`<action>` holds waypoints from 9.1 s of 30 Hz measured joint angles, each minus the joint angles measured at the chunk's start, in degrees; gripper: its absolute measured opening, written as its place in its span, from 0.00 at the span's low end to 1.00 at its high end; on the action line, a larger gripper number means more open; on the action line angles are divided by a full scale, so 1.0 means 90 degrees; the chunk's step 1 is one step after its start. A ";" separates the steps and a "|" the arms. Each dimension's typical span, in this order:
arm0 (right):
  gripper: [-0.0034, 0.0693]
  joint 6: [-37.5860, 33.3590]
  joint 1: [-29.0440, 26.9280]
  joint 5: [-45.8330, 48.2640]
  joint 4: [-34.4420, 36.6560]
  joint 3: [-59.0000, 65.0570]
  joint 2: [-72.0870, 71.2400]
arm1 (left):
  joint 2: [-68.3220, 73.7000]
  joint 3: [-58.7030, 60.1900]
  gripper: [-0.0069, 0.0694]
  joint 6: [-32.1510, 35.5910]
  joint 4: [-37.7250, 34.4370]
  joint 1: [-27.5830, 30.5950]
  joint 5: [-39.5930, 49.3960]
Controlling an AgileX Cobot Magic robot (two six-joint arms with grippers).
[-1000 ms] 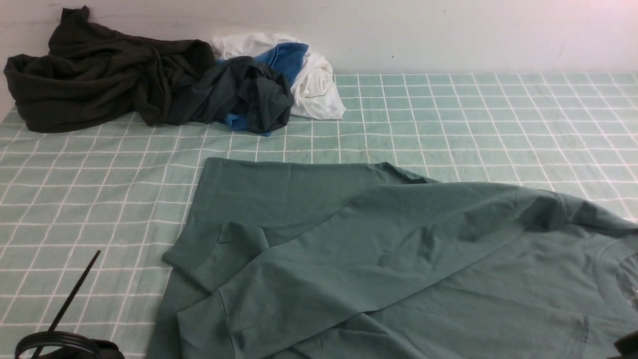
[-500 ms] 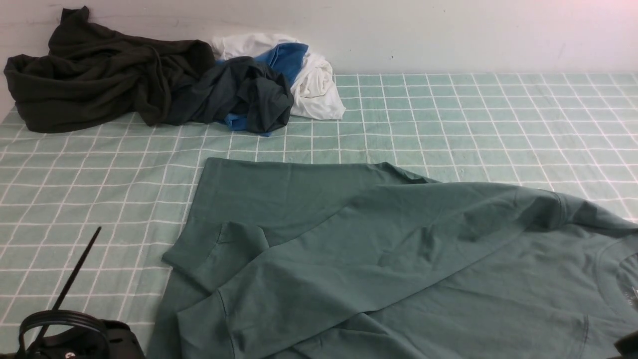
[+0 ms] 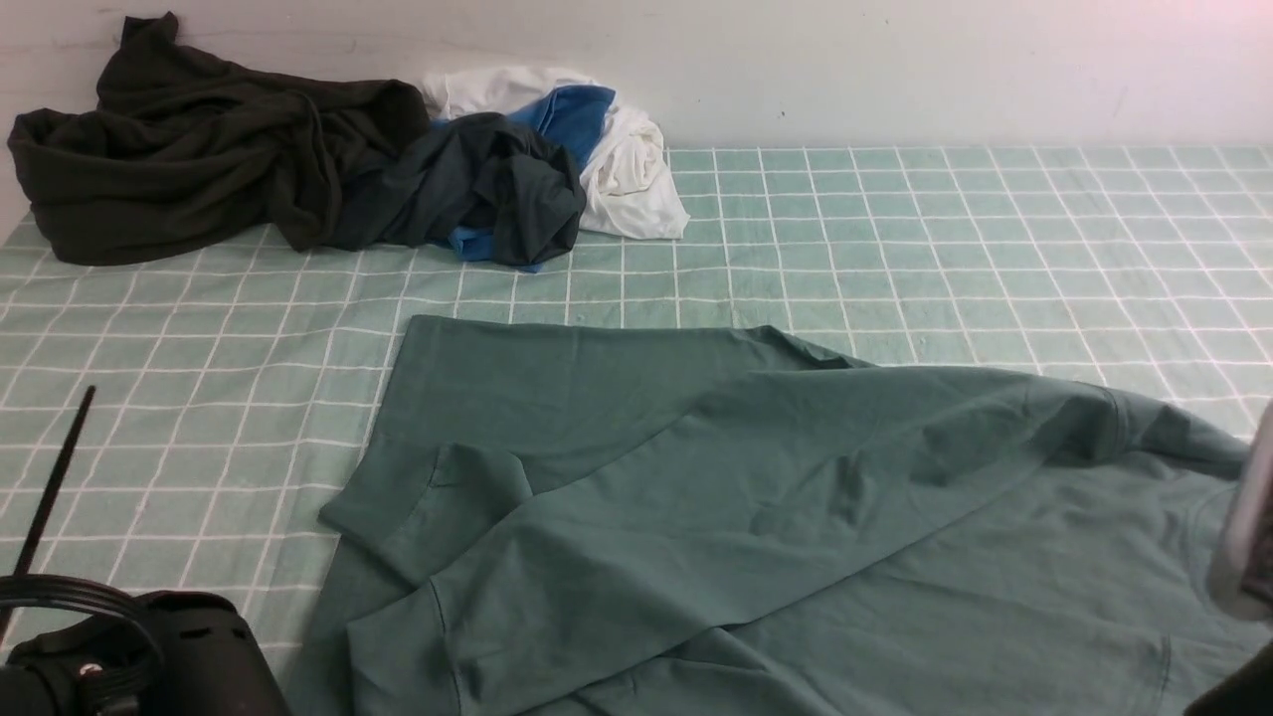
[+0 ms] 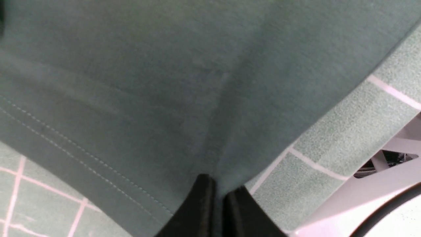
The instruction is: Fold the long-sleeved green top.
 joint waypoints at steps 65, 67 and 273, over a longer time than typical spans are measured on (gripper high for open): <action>0.06 -0.1041 -0.0817 -0.2758 -0.2502 -0.0717 0.2282 | 0.0627 -0.2988 0.11 0.0473 0.0975 0.2367 0.0338; 0.06 -0.1114 -0.1050 -0.2868 -0.2381 -0.1174 0.2773 | 0.1044 -0.3643 0.11 0.0729 0.0927 0.2753 0.0294; 0.03 0.2437 -0.0375 -0.6610 0.0558 0.2282 -0.3306 | -0.7329 0.0825 0.09 -0.0114 -0.0853 0.3946 -0.0856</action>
